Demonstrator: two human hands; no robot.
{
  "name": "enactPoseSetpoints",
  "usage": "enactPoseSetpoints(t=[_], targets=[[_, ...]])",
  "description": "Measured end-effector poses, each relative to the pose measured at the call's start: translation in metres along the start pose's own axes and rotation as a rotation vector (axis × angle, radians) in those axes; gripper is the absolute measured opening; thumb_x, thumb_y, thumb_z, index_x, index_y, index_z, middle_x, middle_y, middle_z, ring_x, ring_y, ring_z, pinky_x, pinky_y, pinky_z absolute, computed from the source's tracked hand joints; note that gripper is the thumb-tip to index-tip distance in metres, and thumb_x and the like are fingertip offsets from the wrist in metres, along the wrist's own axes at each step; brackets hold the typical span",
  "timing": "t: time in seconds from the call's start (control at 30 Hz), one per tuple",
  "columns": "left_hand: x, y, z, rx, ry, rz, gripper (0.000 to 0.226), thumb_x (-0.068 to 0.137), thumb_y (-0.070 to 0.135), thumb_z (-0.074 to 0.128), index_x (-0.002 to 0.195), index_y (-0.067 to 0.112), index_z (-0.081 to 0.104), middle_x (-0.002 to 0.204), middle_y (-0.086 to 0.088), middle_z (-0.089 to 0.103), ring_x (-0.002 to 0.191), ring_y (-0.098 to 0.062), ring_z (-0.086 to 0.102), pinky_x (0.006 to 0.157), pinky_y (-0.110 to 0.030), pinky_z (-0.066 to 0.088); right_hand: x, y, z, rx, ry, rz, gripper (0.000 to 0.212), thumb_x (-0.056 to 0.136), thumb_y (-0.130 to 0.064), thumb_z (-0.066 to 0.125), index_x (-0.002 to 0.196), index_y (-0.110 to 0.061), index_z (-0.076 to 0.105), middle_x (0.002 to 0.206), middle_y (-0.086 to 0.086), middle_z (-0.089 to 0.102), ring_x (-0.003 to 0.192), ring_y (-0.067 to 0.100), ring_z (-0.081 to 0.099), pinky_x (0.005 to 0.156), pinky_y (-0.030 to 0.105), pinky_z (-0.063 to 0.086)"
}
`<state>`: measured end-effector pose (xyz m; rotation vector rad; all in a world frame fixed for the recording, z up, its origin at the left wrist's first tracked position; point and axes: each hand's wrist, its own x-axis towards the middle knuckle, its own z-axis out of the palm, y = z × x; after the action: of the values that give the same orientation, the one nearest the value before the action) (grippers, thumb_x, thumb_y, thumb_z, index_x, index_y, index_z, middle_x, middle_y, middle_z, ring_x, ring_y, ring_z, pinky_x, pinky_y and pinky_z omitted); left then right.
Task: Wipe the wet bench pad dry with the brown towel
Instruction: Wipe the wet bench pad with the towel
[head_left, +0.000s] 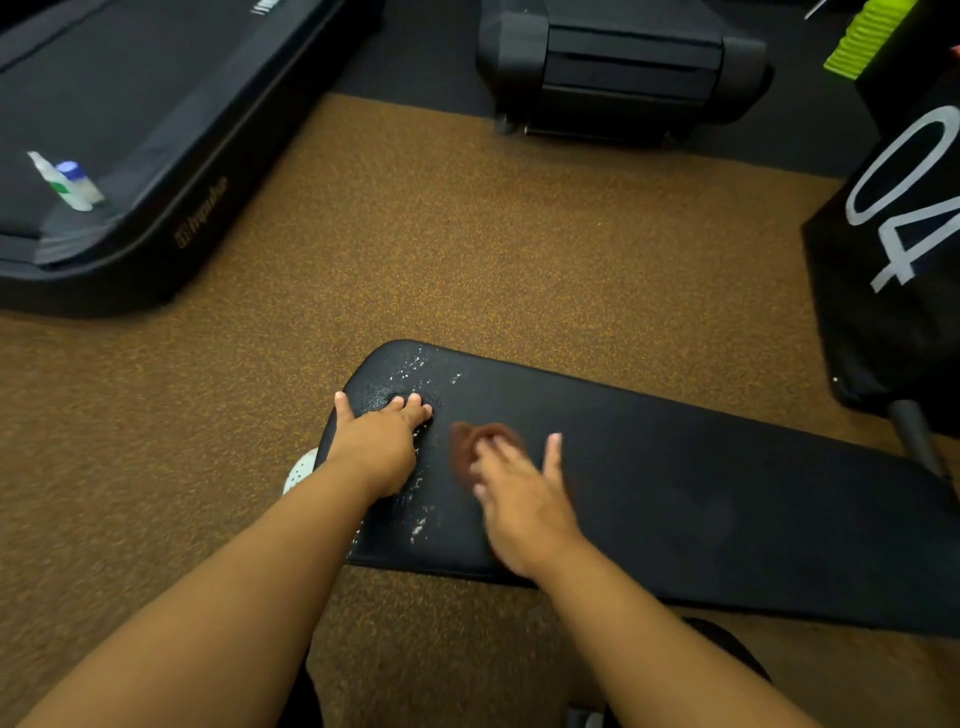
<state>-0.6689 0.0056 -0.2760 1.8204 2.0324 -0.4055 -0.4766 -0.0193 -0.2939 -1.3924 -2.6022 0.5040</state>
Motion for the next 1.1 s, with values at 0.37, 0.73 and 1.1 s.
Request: enactPoseSetpoints(t=[0.37, 0.73, 1.1], targets=[[-0.002, 0.000, -0.002, 0.007, 0.008, 0.013, 0.070, 0.089, 0.006, 0.033, 0.151, 0.033, 0.016, 0.161, 0.008, 0.010, 0.147, -0.010, 0.018, 0.110, -0.066, -0.012, -0.007, -0.011, 0.009, 0.046, -0.004, -0.080, 0.042, 0.095, -0.020, 0.039, 0.137, -0.018, 0.043, 0.147, -0.003, 0.041, 0.140, 0.012, 0.027, 0.108, 0.052, -0.024], [-0.004, 0.001, -0.003, 0.002, 0.017, 0.027, 0.069, 0.089, 0.007, 0.035, 0.151, 0.032, 0.017, 0.161, 0.008, 0.010, 0.147, -0.009, 0.017, 0.111, -0.065, -0.011, -0.014, -0.011, 0.012, 0.003, -0.026, -0.118, 0.038, 0.090, -0.022, 0.041, 0.124, -0.017, 0.055, 0.136, -0.001, 0.054, 0.133, 0.015, 0.041, 0.108, 0.057, -0.018], [-0.006, 0.001, -0.005, -0.008, 0.024, 0.031, 0.070, 0.088, 0.007, 0.036, 0.150, 0.033, 0.018, 0.161, 0.011, 0.011, 0.146, -0.006, 0.016, 0.111, -0.065, -0.011, -0.013, -0.018, 0.010, -0.007, -0.065, -0.198, 0.035, 0.091, -0.020, 0.044, 0.125, -0.019, 0.053, 0.142, -0.003, 0.047, 0.137, 0.013, 0.032, 0.105, 0.062, -0.020]])
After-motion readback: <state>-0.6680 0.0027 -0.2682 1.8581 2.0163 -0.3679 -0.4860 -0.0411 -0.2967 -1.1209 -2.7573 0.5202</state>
